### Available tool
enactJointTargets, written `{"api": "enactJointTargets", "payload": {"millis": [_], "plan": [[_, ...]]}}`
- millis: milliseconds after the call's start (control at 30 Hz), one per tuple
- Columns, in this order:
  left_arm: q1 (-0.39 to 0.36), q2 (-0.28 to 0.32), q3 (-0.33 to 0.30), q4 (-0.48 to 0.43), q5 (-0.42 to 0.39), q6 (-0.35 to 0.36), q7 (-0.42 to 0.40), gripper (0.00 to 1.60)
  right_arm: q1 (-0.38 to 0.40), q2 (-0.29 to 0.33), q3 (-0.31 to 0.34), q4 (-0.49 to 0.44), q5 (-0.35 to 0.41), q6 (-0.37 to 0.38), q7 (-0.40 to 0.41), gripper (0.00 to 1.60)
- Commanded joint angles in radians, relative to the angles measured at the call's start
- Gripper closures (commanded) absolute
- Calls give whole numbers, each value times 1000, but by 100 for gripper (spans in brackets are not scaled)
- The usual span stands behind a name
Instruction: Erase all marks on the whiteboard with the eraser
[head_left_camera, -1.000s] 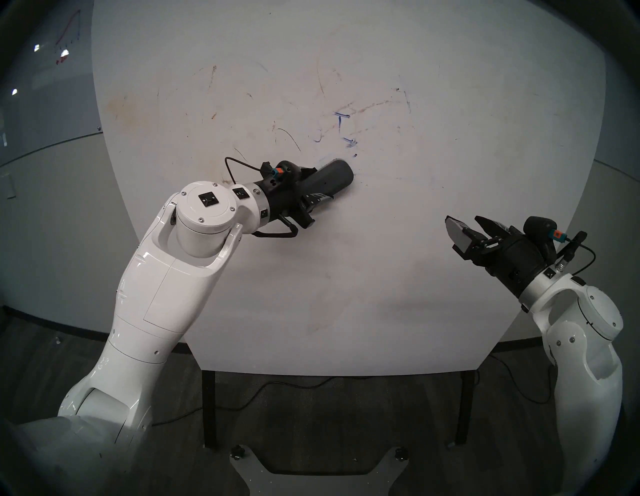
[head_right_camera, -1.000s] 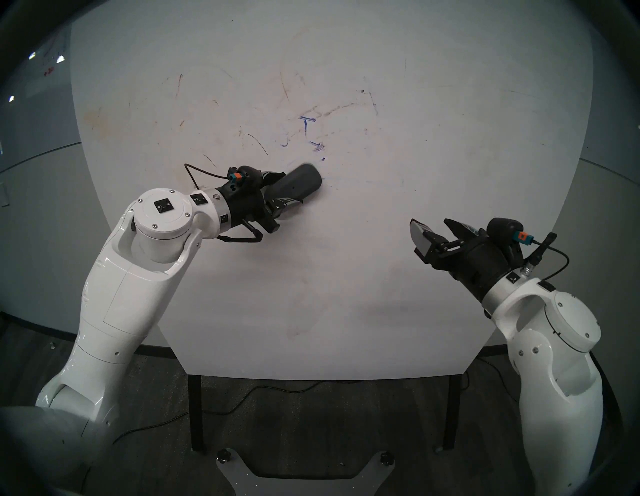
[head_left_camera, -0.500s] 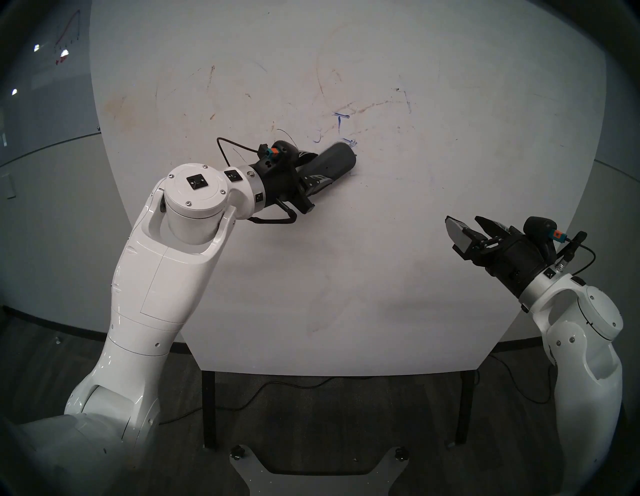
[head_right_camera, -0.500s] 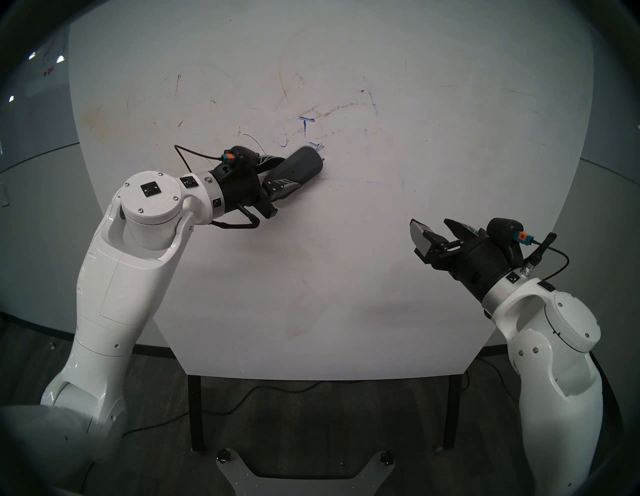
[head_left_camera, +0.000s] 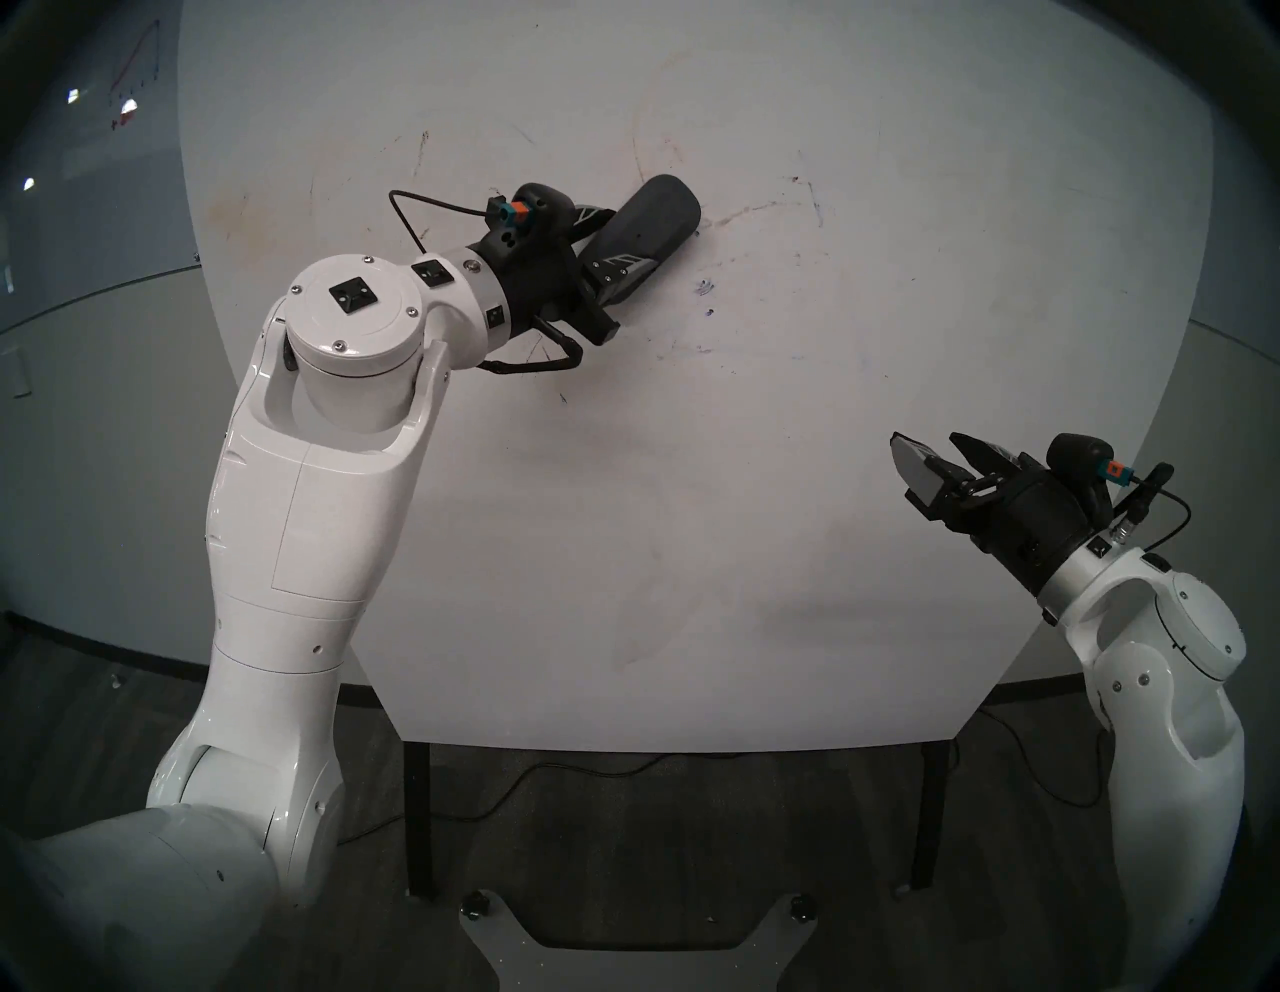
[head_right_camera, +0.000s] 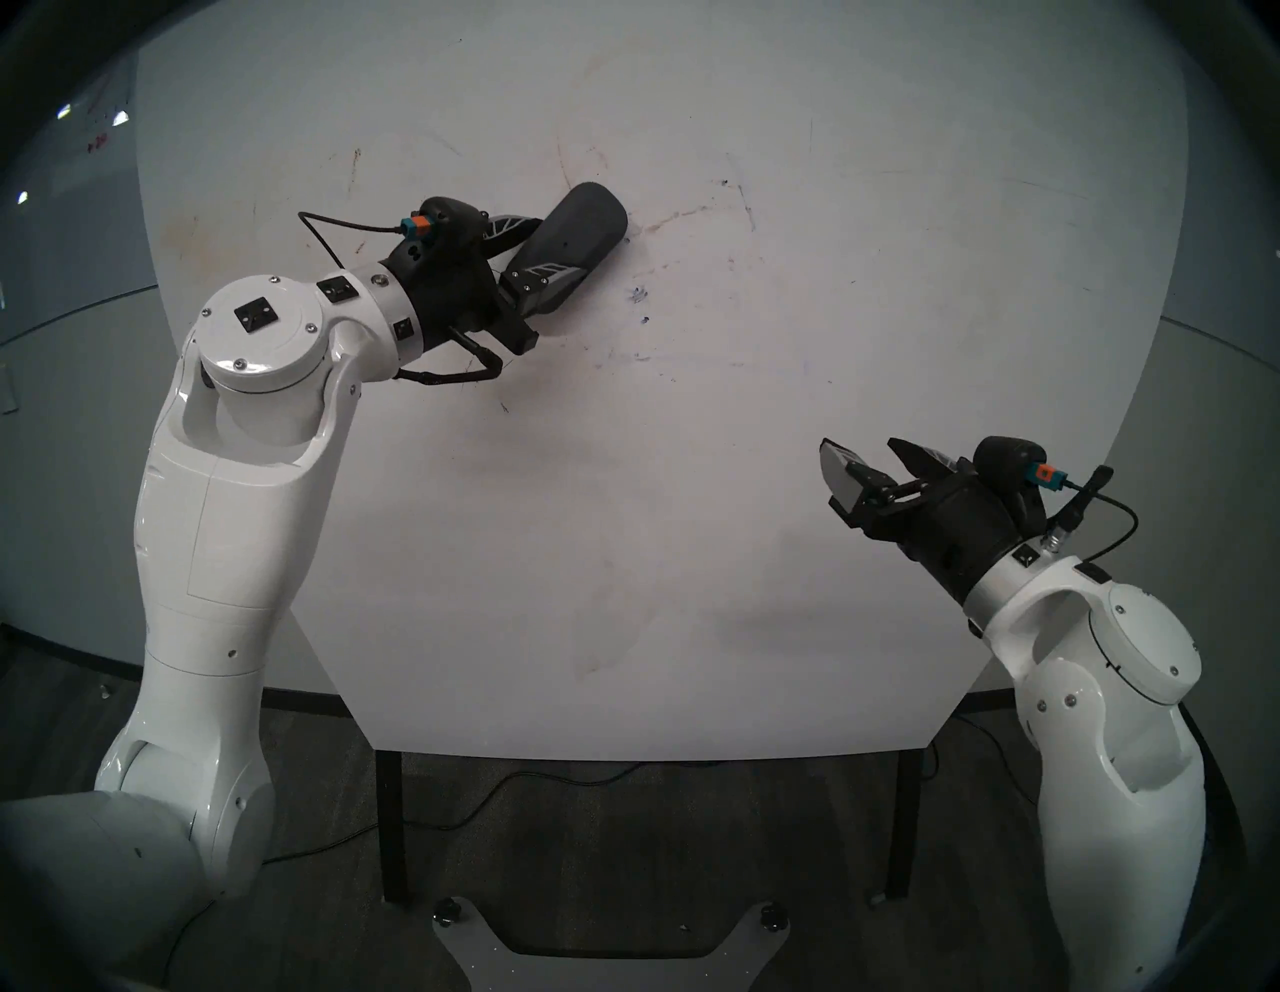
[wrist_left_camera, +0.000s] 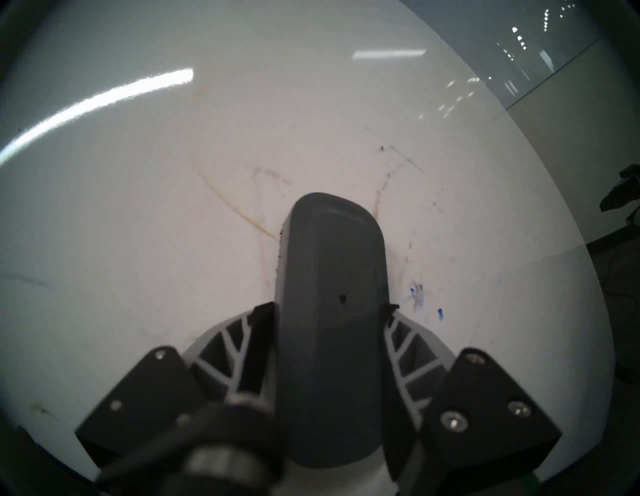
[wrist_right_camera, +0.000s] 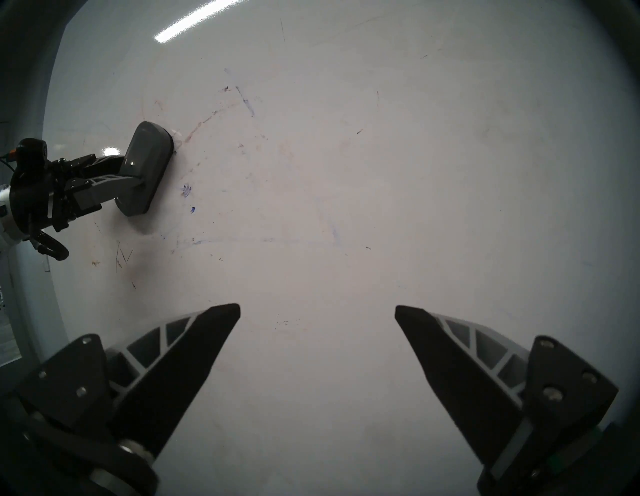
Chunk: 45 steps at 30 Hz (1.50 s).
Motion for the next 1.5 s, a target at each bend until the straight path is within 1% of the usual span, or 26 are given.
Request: {"api": "enactJointTargets", "payload": {"millis": [0, 33, 67, 167, 233, 333, 467, 533, 567, 667, 767, 1067, 1233, 1267, 1333, 1467], "plan": [[-110, -47, -36, 26, 35, 1, 44, 160, 8, 2, 1, -12, 0, -3, 1, 0], [-121, -53, -32, 35, 38, 3, 42, 160, 8, 2, 1, -12, 0, -3, 1, 0], [-113, -61, -32, 36, 39, 3, 41, 160, 8, 2, 1, -12, 0, -3, 1, 0], [-145, -76, -14, 73, 53, 8, 34, 160, 8, 2, 1, -13, 0, -3, 2, 0], [-151, -91, -3, 97, 65, 8, 31, 160, 8, 2, 1, -13, 0, -3, 2, 0], [-176, -105, 19, 150, 81, 14, 23, 160, 9, 2, 1, -14, 0, -3, 2, 0], [-219, -93, 61, 188, 113, 67, 6, 160, 9, 2, 1, -15, -1, -2, 2, 0], [-224, -80, 81, 191, 123, 97, -1, 160, 9, 2, 1, -15, -1, -2, 1, 0], [-227, -79, 88, 208, 126, 101, -6, 160, 9, 2, 1, -15, -1, -2, 1, 0], [-207, -70, 98, 210, 131, 116, -9, 160, 9, 2, 1, -15, -1, -2, 1, 0], [-189, -52, 103, 226, 135, 110, -15, 160, 9, 2, 1, -15, -1, -2, 2, 0], [-120, 18, 74, 221, 118, 103, -44, 160, 9, 1, 1, -14, -1, -2, 3, 0], [-74, 34, 72, 222, 98, 94, -62, 160, 9, 1, 2, -13, -1, -2, 3, 0], [-75, 42, 80, 213, 93, 104, -67, 160, 9, 1, 2, -13, -1, -2, 3, 0], [-55, 41, 78, 221, 86, 94, -70, 160, 9, 1, 2, -13, -1, -2, 4, 0], [-38, 54, 91, 214, 69, 100, -82, 160, 9, 1, 2, -13, -1, -2, 4, 0]]}}
